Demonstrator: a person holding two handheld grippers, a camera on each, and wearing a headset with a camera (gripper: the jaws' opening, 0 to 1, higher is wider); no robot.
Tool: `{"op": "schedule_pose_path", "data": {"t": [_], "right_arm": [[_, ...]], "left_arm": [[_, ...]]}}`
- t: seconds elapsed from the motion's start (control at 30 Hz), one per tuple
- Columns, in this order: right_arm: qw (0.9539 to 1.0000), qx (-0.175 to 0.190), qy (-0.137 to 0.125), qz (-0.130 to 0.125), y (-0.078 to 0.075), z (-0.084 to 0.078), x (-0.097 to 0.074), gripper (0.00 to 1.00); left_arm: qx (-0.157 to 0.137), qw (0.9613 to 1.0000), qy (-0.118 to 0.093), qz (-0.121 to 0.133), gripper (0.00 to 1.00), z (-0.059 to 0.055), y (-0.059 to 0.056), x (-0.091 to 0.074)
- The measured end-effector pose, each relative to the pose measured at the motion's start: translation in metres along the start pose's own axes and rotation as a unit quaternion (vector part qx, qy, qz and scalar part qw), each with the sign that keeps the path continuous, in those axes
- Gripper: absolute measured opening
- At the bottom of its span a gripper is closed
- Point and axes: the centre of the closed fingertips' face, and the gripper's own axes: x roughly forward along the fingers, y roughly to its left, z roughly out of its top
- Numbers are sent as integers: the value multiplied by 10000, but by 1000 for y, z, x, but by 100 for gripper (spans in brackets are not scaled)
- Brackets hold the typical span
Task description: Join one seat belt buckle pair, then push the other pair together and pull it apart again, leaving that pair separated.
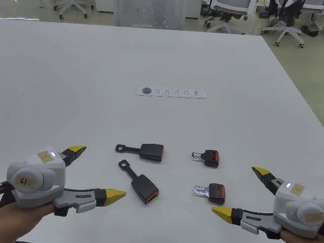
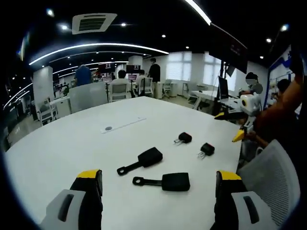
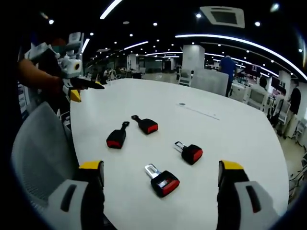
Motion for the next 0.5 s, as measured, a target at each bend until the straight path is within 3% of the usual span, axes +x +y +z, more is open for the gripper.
{"op": "schedule_pose_path", "data": {"t": [0.5], "right_arm": [[10000,-8,-1,-7,-2,0,-2,100]], "left_arm": [[57,10000,26,-47,100,2,-3,2]]}}
